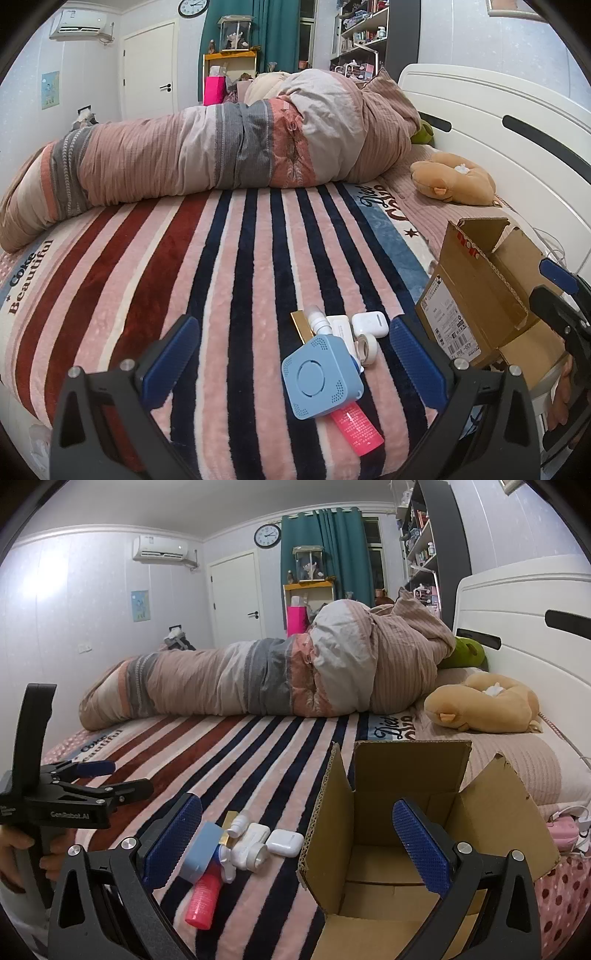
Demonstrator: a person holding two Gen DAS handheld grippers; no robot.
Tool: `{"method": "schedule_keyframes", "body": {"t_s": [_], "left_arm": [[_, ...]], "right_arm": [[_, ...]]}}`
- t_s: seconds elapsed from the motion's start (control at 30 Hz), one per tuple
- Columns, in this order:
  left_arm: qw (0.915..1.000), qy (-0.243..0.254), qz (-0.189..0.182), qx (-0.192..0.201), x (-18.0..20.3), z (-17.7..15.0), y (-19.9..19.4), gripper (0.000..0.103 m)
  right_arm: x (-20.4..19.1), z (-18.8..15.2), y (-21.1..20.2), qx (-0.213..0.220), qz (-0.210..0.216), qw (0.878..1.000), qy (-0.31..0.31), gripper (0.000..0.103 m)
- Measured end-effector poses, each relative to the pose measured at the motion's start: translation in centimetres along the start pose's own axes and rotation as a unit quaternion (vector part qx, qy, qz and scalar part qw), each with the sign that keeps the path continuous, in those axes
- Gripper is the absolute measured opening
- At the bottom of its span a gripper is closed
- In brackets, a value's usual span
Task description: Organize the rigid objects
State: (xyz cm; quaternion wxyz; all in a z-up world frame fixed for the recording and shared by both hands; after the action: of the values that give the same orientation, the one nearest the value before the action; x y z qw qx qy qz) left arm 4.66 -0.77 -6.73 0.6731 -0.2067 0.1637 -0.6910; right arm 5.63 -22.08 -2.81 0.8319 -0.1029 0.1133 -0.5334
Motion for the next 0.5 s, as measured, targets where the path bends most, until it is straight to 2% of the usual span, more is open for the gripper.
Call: {"method": "schedule_keyframes", "body": {"t_s": [0.5], "left_arm": [[1.0, -0.001, 0.0, 0.002, -0.1, 0.09, -0.3, 0.103]], "right_arm": [[-0.73, 0.1, -0.16, 0.002, 0.018, 1.0, -0.002, 0.103]]}}
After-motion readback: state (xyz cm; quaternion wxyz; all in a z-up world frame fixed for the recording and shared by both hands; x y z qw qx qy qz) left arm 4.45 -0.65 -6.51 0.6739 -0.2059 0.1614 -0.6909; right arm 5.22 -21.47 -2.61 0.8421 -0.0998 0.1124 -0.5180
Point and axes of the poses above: each gripper's, at about its wrist camera, not at the fingertips, and y roughly the way its jaws point, x to its right, z to its top, the point moved 8 cm from there along y, roughly the way its jaws point, and after that the axes turned 10 degrees about x, right-handed, at the moved point
